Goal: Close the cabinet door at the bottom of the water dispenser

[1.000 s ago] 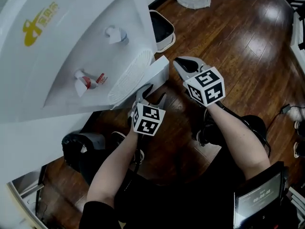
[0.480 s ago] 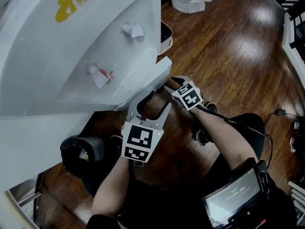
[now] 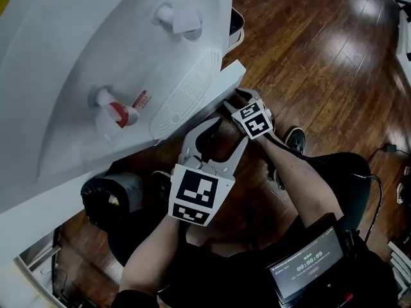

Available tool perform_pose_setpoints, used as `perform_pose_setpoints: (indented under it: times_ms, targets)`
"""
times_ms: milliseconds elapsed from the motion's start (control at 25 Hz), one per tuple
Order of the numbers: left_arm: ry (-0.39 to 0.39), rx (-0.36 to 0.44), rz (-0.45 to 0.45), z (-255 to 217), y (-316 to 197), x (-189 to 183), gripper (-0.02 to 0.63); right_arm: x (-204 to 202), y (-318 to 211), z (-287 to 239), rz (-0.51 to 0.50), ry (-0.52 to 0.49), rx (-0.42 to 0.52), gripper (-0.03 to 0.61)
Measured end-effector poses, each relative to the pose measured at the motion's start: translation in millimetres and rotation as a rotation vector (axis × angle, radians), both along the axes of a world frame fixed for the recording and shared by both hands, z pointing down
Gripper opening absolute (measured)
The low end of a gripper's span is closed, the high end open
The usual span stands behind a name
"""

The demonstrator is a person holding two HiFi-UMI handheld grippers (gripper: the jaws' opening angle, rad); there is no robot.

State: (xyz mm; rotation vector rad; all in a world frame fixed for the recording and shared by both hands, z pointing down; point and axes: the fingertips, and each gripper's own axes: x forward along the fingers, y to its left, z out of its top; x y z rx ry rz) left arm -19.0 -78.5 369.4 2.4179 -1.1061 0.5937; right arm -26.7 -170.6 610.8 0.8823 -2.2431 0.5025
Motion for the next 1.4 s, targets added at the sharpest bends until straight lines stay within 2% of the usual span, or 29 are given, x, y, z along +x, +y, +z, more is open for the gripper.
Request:
perform_pose_setpoints:
  times_ms: [320,800,1040,1400]
  targets:
    - [0.000,0.001,-0.008,-7.4,1.0,1.7,0.247,-12.5,-3.9,-12.9,-0.010,-0.053,0.056,0.206]
    - [0.017,-0.008,-0.038,-5.7,-24.0,-3.1,0.247,-17.6,-11.6,-2.8,0.040,-0.133,0.003,0.173]
    - [0.016,-0.032,-0.031,0.5,-21.7,3.1,0.247,-2.2,-4.3,22.7,0.059,-0.067,-0.063,0.172]
    - [0.020,-0.038,-0.030,2.0,-23.7,4.7,0.247,-14.3,-7.8,21.3,0.061,-0.089,-0.070,0.158]
